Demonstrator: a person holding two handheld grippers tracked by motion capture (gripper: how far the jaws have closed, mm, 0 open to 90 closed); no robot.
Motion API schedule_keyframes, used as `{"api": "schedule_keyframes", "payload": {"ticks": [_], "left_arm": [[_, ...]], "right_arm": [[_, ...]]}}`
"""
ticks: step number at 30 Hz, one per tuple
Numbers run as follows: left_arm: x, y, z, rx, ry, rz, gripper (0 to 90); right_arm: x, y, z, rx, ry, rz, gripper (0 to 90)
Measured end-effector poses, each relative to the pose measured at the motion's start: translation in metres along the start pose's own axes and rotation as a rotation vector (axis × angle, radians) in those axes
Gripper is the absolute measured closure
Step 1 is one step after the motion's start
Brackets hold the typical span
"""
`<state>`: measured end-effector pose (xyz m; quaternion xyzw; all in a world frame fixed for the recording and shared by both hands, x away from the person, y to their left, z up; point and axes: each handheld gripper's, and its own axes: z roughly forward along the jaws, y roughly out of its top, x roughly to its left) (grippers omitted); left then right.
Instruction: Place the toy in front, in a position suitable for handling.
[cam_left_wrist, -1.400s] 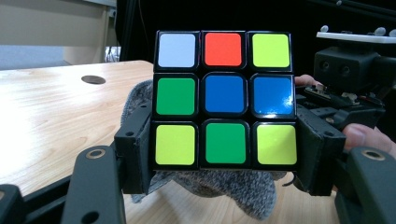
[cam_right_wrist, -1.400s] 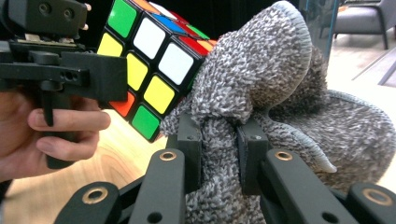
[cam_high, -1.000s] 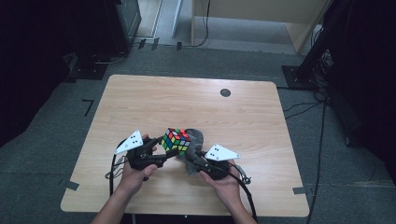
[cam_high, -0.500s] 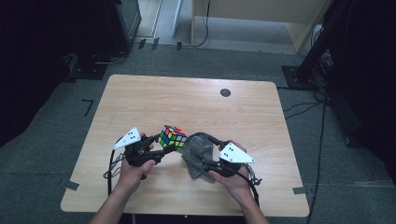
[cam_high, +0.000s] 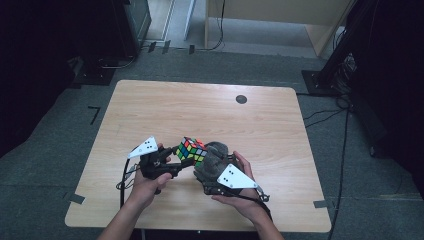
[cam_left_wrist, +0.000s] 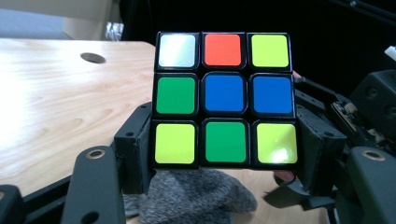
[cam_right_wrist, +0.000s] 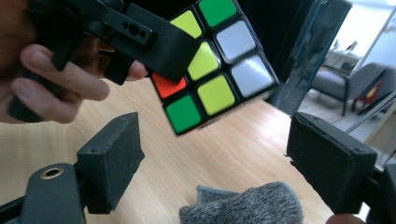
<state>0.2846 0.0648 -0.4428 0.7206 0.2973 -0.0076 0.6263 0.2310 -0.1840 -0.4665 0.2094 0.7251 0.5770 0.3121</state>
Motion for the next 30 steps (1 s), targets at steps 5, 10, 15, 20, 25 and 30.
{"api": "schedule_keyframes", "payload": {"ticks": [5, 10, 15, 20, 25, 30], "left_arm": [[-0.005, 0.0, 0.006, 0.038, -0.029, -0.006, 34.4], [-0.008, -0.001, 0.012, 0.075, -0.055, -0.003, 34.4], [-0.006, -0.001, 0.012, 0.085, -0.051, -0.013, 34.2], [-0.005, 0.001, 0.008, 0.035, -0.051, 0.012, 28.0], [0.003, 0.006, -0.005, -0.021, 0.016, 0.052, 15.6], [0.004, -0.002, -0.003, 0.025, 0.122, 0.173, 13.6]], "right_arm": [[0.005, 0.0, 0.002, -0.017, -0.046, -0.082, 19.9], [0.009, 0.001, 0.003, -0.021, -0.087, -0.139, 25.1], [0.014, 0.001, 0.003, -0.011, -0.109, -0.256, 33.6], [0.008, 0.001, 0.002, 0.013, -0.098, -0.195, 34.4], [-0.015, -0.006, -0.004, 0.072, -0.124, -0.046, 34.4], [-0.029, 0.0, -0.012, 0.083, -0.123, 0.092, 34.5]]}}
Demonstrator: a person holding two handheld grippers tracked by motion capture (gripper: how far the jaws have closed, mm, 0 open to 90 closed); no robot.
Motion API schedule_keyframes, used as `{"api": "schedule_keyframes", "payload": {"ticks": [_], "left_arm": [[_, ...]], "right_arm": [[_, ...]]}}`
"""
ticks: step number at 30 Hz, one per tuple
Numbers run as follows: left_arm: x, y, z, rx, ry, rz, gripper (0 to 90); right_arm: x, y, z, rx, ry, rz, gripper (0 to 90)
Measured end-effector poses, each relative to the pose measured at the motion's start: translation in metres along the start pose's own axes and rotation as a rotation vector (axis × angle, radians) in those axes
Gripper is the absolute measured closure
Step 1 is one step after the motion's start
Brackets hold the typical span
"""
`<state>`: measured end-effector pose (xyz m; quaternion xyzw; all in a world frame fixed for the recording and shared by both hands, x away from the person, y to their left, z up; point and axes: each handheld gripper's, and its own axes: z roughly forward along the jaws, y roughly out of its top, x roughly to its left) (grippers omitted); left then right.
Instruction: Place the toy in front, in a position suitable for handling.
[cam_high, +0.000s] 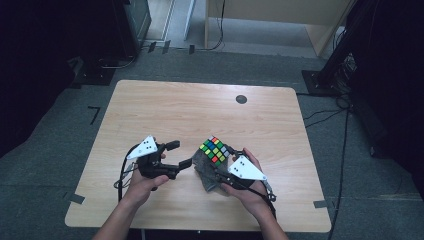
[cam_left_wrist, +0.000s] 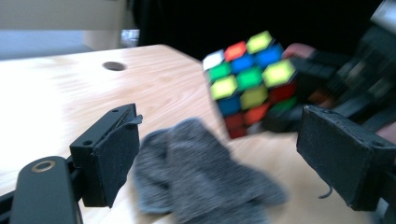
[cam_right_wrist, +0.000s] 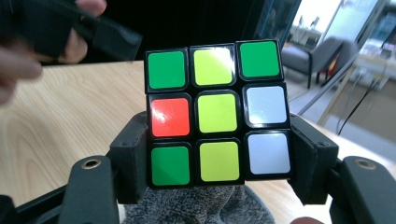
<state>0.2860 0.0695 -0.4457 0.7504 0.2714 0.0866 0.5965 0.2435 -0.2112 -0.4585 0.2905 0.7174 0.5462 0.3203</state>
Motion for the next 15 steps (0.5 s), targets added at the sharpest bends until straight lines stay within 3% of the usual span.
{"api": "schedule_keyframes", "payload": {"ticks": [3, 7, 12, 15], "left_arm": [[-0.009, -0.005, 0.006, 0.025, 0.076, 0.098, 13.4], [-0.023, -0.007, 0.013, 0.048, 0.104, 0.224, 13.4], [-0.033, -0.01, 0.016, 0.041, 0.134, 0.321, 12.9], [-0.039, -0.012, 0.019, 0.05, 0.151, 0.377, 10.1]], "right_arm": [[0.0, 0.008, -0.003, 0.02, 0.023, 0.075, 34.4], [0.003, 0.018, -0.004, 0.041, 0.069, 0.17, 34.4], [0.007, 0.025, -0.004, 0.059, 0.121, 0.29, 34.3], [0.012, 0.026, -0.002, 0.087, 0.155, 0.309, 34.3]]}}
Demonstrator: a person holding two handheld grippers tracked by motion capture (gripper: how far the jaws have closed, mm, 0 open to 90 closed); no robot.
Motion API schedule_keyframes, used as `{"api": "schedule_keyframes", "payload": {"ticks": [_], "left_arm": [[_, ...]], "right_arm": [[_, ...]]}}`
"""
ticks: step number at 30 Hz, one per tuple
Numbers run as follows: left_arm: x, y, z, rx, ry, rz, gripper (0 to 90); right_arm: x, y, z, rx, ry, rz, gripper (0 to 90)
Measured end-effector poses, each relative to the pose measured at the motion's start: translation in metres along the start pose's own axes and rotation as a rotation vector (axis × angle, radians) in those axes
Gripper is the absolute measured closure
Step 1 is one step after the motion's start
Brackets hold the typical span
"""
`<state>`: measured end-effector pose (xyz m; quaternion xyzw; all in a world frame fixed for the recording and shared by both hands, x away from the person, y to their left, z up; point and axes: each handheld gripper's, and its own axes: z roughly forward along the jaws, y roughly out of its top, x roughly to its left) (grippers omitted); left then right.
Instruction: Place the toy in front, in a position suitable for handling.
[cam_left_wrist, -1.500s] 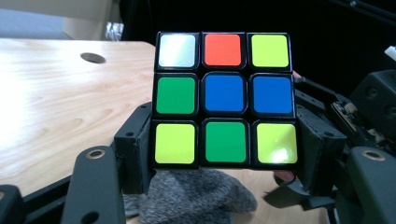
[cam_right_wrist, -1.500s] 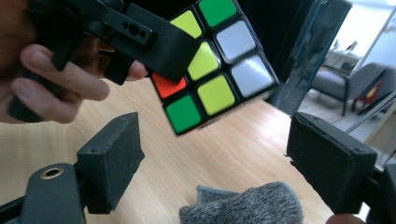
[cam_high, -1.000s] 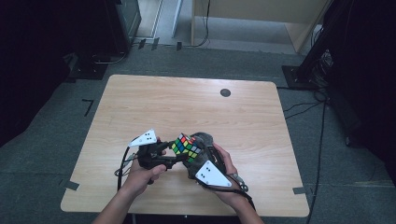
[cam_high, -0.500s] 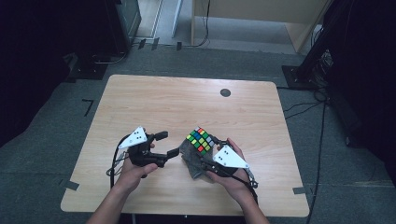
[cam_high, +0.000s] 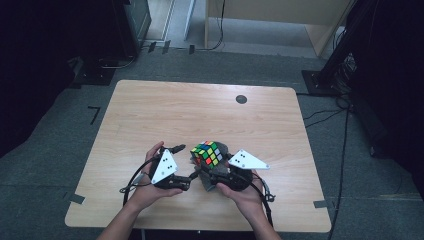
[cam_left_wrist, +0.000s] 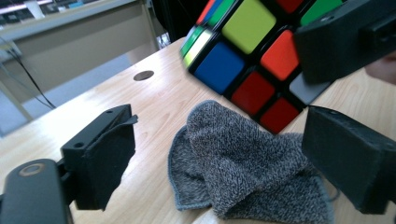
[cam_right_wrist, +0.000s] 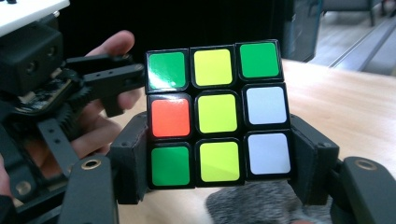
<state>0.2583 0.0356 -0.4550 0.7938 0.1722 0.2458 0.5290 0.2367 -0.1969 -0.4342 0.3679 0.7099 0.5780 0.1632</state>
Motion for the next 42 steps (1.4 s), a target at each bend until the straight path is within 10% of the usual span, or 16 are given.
{"api": "schedule_keyframes", "payload": {"ticks": [15, 21, 24, 34, 42], "left_arm": [[-0.017, -0.001, 0.002, 0.001, 0.016, 0.153, 33.1], [0.007, -0.008, -0.002, 0.012, 0.02, -0.006, 33.6], [0.021, -0.01, -0.007, 0.001, 0.016, -0.095, 33.7], [0.039, -0.015, -0.007, 0.013, -0.03, -0.237, 33.9], [0.045, -0.016, -0.008, -0.009, -0.06, -0.237, 34.0]], "right_arm": [[-0.002, -0.002, 0.01, 0.112, 0.099, 0.251, 32.9], [-0.013, 0.003, 0.0, 0.016, 0.106, 0.207, 28.0], [-0.019, -0.002, -0.001, 0.002, 0.021, 0.105, 28.3], [-0.018, -0.055, 0.043, 0.313, -0.157, -0.246, 31.9], [-0.034, -0.072, 0.048, 0.391, -0.134, -0.176, 44.8]]}}
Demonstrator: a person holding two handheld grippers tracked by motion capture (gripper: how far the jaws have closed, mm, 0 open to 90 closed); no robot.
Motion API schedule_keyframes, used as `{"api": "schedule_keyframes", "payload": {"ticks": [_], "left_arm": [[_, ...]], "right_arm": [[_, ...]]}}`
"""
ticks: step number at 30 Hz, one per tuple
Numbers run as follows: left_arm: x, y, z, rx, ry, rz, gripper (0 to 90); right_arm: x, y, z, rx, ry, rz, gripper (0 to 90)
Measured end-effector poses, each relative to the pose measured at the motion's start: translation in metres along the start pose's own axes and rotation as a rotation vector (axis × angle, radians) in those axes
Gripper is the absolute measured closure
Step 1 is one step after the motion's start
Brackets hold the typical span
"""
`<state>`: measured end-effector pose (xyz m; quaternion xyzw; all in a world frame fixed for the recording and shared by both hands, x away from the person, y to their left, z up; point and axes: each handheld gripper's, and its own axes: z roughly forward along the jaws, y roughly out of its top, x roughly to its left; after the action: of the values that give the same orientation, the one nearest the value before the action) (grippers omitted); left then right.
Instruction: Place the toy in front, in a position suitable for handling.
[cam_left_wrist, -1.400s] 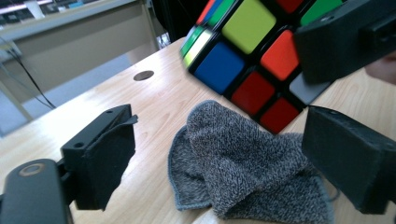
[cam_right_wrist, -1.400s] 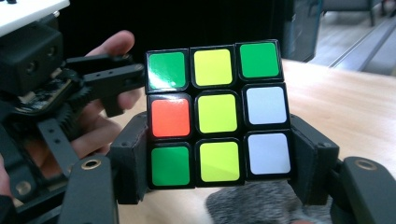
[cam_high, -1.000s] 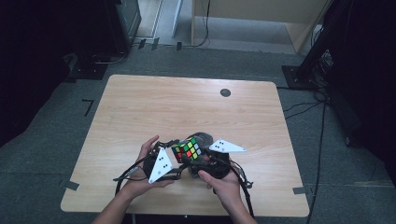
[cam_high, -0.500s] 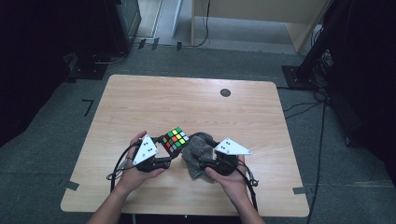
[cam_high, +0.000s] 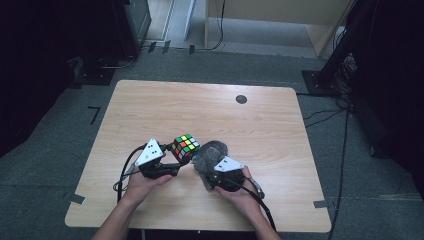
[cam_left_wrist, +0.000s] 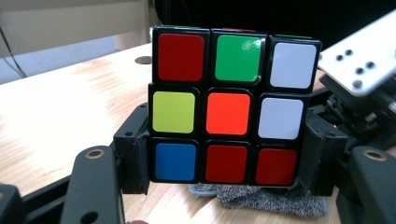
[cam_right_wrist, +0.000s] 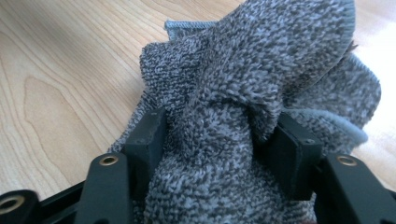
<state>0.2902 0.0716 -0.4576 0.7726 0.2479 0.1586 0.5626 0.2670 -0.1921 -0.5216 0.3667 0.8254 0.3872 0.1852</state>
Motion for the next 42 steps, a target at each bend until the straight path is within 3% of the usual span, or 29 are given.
{"api": "schedule_keyframes", "payload": {"ticks": [4, 7, 11, 14, 16, 18, 19, 22, 24, 28, 30, 33, 35, 36, 38, 40, 42], "left_arm": [[-0.002, 0.0, 0.0, 0.004, -0.001, 0.018, 34.0], [-0.005, -0.001, 0.0, 0.008, -0.004, 0.042, 34.0], [-0.011, -0.003, 0.004, 0.047, -0.011, 0.102, 34.0], [-0.021, -0.006, 0.01, 0.08, -0.032, 0.162, 34.0], [-0.029, -0.007, 0.013, 0.094, -0.053, 0.201, 34.0], [-0.037, -0.007, 0.017, 0.104, -0.064, 0.227, 34.0], [-0.04, -0.007, 0.018, 0.106, -0.07, 0.232, 34.0], [-0.044, -0.004, 0.016, 0.104, -0.083, 0.227, 34.1], [-0.042, -0.003, 0.013, 0.093, -0.088, 0.218, 34.1], [-0.037, -0.001, 0.01, 0.076, -0.091, 0.185, 34.1], [-0.037, -0.002, 0.011, 0.083, -0.075, 0.182, 34.1], [-0.04, -0.003, 0.014, 0.106, -0.057, 0.191, 34.1], [-0.04, -0.003, 0.013, 0.103, -0.054, 0.187, 34.1], [-0.04, -0.002, 0.012, 0.096, -0.056, 0.184, 34.1], [-0.038, -0.001, 0.009, 0.076, -0.063, 0.177, 34.1], [-0.036, 0.0, 0.007, 0.064, -0.066, 0.167, 34.1], [-0.036, 0.0, 0.008, 0.062, -0.062, 0.161, 34.1]], "right_arm": [[-0.006, 0.0, -0.005, 0.009, 0.007, 0.077, 68.6], [-0.014, 0.003, -0.016, -0.023, 0.03, 0.153, 73.8], [-0.015, 0.017, -0.046, -0.242, 0.058, 0.198, 74.2], [-0.008, 0.031, -0.071, -0.406, 0.082, 0.174, 73.8], [0.0, 0.039, -0.083, -0.468, 0.106, 0.156, 73.5], [0.008, 0.046, -0.088, -0.502, 0.177, 0.13, 72.8], [0.012, 0.048, -0.088, -0.497, 0.201, 0.114, 72.5], [0.02, 0.048, -0.082, -0.462, 0.216, 0.092, 71.8], [0.014, 0.044, -0.079, -0.469, 0.215, 0.125, 71.7], [-0.003, 0.037, -0.077, -0.431, 0.135, 0.185, 71.9], [-0.004, 0.037, -0.078, -0.428, 0.145, 0.193, 71.7], [0.011, 0.044, -0.08, -0.454, 0.233, 0.124, 70.5], [0.023, 0.049, -0.081, -0.449, 0.214, 0.066, 70.5], [0.024, 0.049, -0.081, -0.45, 0.205, 0.063, 70.7], [0.015, 0.046, -0.08, -0.452, 0.213, 0.113, 71.3], [0.004, 0.04, -0.078, -0.448, 0.182, 0.157, 72.1], [-0.002, 0.038, -0.077, -0.443, 0.167, 0.147, 72.7]]}}
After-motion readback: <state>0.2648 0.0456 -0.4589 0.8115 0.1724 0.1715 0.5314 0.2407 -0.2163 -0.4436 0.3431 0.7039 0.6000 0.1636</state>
